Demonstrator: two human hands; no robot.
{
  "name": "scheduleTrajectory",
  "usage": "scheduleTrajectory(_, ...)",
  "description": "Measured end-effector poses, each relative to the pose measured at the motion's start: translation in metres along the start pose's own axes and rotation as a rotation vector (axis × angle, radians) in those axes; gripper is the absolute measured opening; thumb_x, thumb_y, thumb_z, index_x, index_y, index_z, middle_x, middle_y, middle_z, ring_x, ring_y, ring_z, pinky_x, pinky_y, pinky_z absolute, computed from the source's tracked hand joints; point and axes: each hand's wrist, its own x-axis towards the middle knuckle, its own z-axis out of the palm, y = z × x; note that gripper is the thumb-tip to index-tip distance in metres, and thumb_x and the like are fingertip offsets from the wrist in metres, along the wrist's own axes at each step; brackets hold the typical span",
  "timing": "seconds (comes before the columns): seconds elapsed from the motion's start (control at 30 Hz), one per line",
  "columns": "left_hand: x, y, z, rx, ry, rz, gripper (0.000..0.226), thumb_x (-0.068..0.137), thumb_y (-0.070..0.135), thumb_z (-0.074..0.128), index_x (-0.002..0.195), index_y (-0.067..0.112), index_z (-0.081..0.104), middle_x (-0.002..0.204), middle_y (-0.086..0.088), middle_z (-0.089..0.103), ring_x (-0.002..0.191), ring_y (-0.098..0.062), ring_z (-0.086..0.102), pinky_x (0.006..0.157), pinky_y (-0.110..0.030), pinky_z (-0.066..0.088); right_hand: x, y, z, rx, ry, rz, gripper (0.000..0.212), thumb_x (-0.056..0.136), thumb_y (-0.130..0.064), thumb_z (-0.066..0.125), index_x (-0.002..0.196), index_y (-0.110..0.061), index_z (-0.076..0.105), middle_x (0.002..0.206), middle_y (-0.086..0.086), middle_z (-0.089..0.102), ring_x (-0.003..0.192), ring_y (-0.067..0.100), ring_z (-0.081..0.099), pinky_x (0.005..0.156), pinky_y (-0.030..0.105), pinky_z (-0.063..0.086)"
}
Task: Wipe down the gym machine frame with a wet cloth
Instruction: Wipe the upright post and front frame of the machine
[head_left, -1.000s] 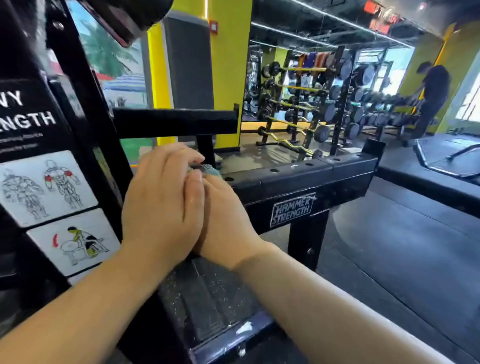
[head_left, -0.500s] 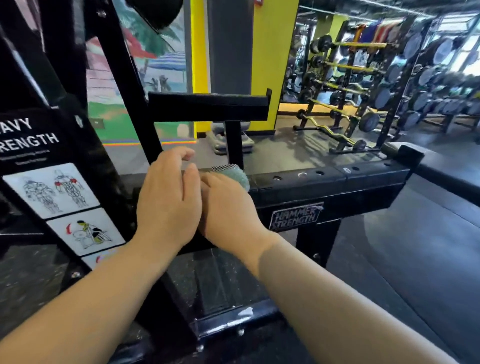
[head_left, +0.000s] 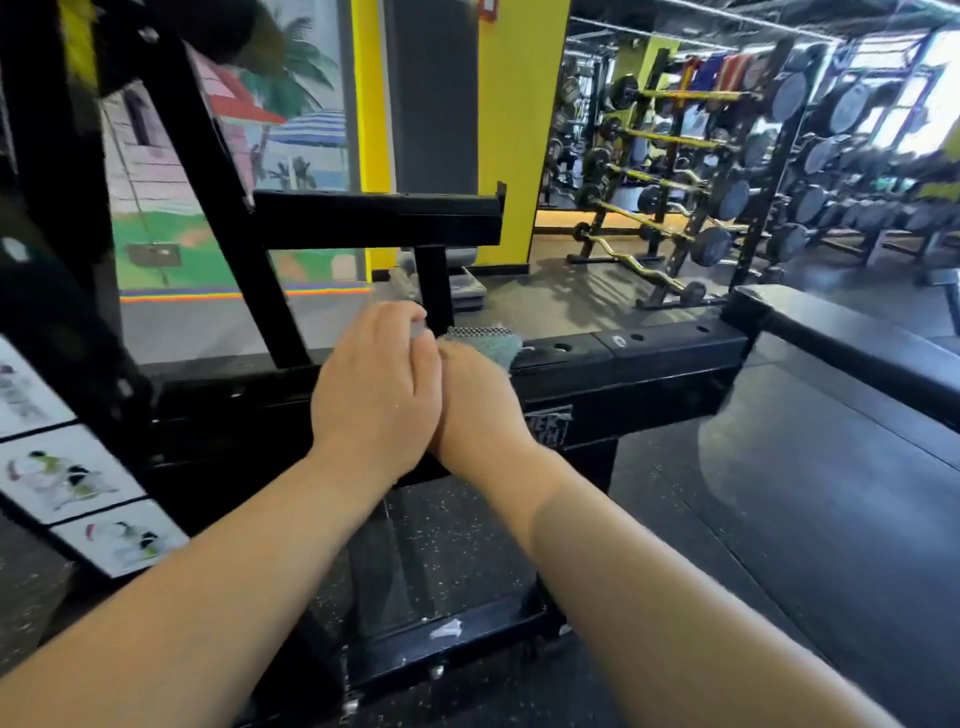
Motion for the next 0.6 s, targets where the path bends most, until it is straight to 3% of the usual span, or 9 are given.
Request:
scheduleTrajectory(0.13,0.001,0.014,0.02,0.018,-0.09,0.056,0.054,0.09,0.04,0.022,0.12,0.01,0.056,0.117,-0.006,0.058,0.109,-0.024,0.052,0.089,-0.033,0.037,-0.016,0.045,-0.01,0.088,0.028,-0.123,0.032,0.088,-0.009,0.056,0.119,-0.007,0.06,0.121,0.006,0.062,0.108,0.023,0.058,0.08,0.024,0.041)
scheduleTrajectory(0.23,0.0,0.02,0.038,0.146,-0.19,0.15,0.067,0.087,0.047,0.011,0.118,0.012,0.059,0.11,-0.004,0.062,0.102,-0.025,0.056,0.085,-0.037,0.042,-0.029,0.118,-0.021,0.027,0.023,0.107,0.033,0.097,-0.029,0.049,0.122,-0.011,0.06,0.122,0.005,0.061,0.11,0.026,0.057,0.088,0.035,0.045)
scheduleTrajectory(0.3,0.0,0.022,0.045,0.238,-0.216,0.192,0.066,0.088,0.045,0.013,0.114,0.011,0.063,0.107,-0.005,0.064,0.096,-0.027,0.057,0.083,-0.038,0.044,-0.034,0.158,-0.029,-0.055,-0.039,0.304,0.037,0.099,-0.036,0.042,0.118,-0.009,0.06,0.114,0.008,0.062,0.107,0.028,0.056,0.085,0.037,0.044)
scheduleTrajectory(0.4,0.003,0.029,0.05,0.273,-0.223,0.19,0.065,0.088,0.042,0.013,0.115,0.009,0.062,0.106,-0.007,0.063,0.094,-0.028,0.057,0.078,-0.036,0.043,-0.027,0.15,-0.028,-0.024,0.08,0.448,0.037,0.1,-0.036,0.039,0.105,-0.008,0.062,0.102,0.009,0.064,0.095,0.027,0.059,0.072,0.032,0.04)
scheduleTrajectory(0.47,0.006,0.032,0.052,0.284,-0.193,0.156,0.063,0.087,0.041,0.012,0.113,0.009,0.059,0.104,-0.008,0.061,0.093,-0.028,0.055,0.072,-0.035,0.039,-0.023,0.112,-0.016,0.063,0.137,0.387,0.034,0.1,-0.035,0.04,0.106,-0.01,0.063,0.101,0.006,0.066,0.091,0.023,0.061,0.072,0.031,0.042)
scheduleTrajectory(0.6,0.009,0.034,0.057,0.309,-0.122,0.132,0.06,0.081,0.041,0.011,0.099,0.009,0.059,0.092,-0.01,0.061,0.083,-0.031,0.055,0.064,-0.035,0.037,-0.032,0.096,-0.007,0.212,0.143,0.115,0.035,0.098,-0.033,0.047,0.124,-0.014,0.059,0.12,0.001,0.063,0.109,0.018,0.056,0.084,0.029,0.042)
